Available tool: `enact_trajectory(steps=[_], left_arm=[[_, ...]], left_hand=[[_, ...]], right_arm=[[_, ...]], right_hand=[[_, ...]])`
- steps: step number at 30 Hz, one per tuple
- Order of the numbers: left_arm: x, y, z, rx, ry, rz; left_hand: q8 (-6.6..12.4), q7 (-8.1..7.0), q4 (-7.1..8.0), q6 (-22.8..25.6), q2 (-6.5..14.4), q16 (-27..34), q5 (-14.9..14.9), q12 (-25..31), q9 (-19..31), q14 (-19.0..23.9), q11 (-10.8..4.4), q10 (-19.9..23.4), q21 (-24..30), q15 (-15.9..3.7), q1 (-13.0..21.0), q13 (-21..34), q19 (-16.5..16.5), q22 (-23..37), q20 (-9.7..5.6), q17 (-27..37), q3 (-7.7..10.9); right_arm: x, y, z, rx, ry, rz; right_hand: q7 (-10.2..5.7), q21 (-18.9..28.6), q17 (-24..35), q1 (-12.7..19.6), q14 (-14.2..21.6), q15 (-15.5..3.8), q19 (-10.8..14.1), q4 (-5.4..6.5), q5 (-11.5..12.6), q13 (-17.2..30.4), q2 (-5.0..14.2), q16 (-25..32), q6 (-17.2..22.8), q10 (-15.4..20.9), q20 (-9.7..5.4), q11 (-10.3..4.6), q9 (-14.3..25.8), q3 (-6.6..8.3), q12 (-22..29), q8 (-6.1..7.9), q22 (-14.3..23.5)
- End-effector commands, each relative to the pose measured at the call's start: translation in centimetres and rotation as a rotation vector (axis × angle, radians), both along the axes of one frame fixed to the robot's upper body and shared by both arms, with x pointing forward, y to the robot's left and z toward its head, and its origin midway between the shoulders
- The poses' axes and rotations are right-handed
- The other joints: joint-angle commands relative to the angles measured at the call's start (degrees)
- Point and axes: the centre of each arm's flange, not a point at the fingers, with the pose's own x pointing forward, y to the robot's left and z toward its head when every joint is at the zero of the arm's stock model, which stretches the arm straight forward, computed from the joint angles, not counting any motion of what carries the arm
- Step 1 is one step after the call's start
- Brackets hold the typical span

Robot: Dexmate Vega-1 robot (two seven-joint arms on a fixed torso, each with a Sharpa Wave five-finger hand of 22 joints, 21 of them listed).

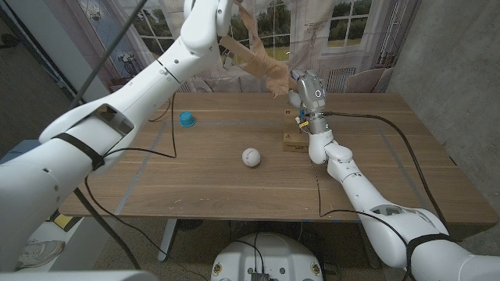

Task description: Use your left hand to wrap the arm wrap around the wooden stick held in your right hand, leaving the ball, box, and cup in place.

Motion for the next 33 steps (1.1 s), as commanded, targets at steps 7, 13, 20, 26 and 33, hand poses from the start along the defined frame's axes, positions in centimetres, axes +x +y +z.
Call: enact_trajectory(steps=[7,13,20,26,33], left_arm=[[-0.7,3.0,-1.3,-0.047,0.098,0.066],[-0.3,3.8,-1.8,-0.062,0.137,0.092],[0.9,4.7,-2.5,-0.077,0.146,0.079],[1.5,4.5,-2.3,-0.077,0.146,0.092],[3.0,4.5,-3.3,-0.059,0.187,0.139]], left_hand=[[0.38,6.67,3.81,8.2,10.2,0.2,0.4,0.1,0.7,10.6,-0.13,0.3,-0.1,-14.60,9.9,0.2,1.5,0.2,-10.29,0.2,5.08],[0.39,6.66,3.87,8.2,10.2,0.1,0.4,0.0,0.8,10.7,0.02,0.4,-0.1,-14.66,9.9,0.3,1.5,0.2,-10.26,0.1,4.99],[0.35,6.72,3.86,8.2,10.1,0.0,0.3,0.0,0.9,10.5,0.04,0.5,-0.1,-14.62,9.9,0.4,1.5,0.2,-10.25,0.1,4.86],[0.27,6.75,3.88,8.2,10.2,0.0,0.3,-0.1,0.8,10.6,0.02,0.4,-0.2,-14.67,10.0,0.4,1.6,0.2,-10.26,0.0,4.83],[0.23,6.69,3.93,8.2,10.3,-0.1,0.3,-0.2,0.8,10.7,-0.08,0.5,-0.2,-14.76,10.0,0.4,1.5,0.2,-10.27,0.0,4.82]], right_arm=[[3.9,-2.5,1.1,0.067,0.083,-0.175],[4.3,-3.3,1.4,0.098,0.097,-0.181],[3.2,-3.7,1.7,0.118,0.068,-0.120],[2.0,-3.2,1.6,0.118,0.043,-0.047],[1.6,-3.8,2.1,0.181,0.035,0.003]], right_hand=[[-0.08,-0.2,0.1,-2.4,-0.3,-3.14,-0.6,0.14,0.5,0.2,2.87,-0.1,-0.1,-0.2,-5.69,-0.13,0.0,0.36,0.0,0.30,0.0],[-0.14,-0.2,0.1,-2.4,-0.3,-3.14,-0.6,0.15,0.5,0.0,2.86,-0.1,-0.1,-0.2,-5.63,-0.04,-0.2,0.34,0.0,0.24,0.0],[-0.11,-0.2,0.1,-2.5,-0.3,-3.13,-0.5,0.15,0.5,-0.1,2.86,-0.1,0.1,-0.1,-5.60,0.12,-0.3,0.32,-0.1,0.30,0.0],[-0.25,-0.2,0.1,-2.5,-0.3,-3.13,-0.6,0.15,0.5,-0.8,2.86,-0.1,0.1,0.1,-5.63,-0.02,-0.2,0.28,-0.5,0.48,0.0],[-0.12,-0.2,0.1,-2.5,-0.3,-3.14,-0.5,0.14,0.6,-0.3,2.90,-0.1,-0.1,0.1,-5.64,-0.06,-0.4,0.27,-0.3,0.51,0.0]])
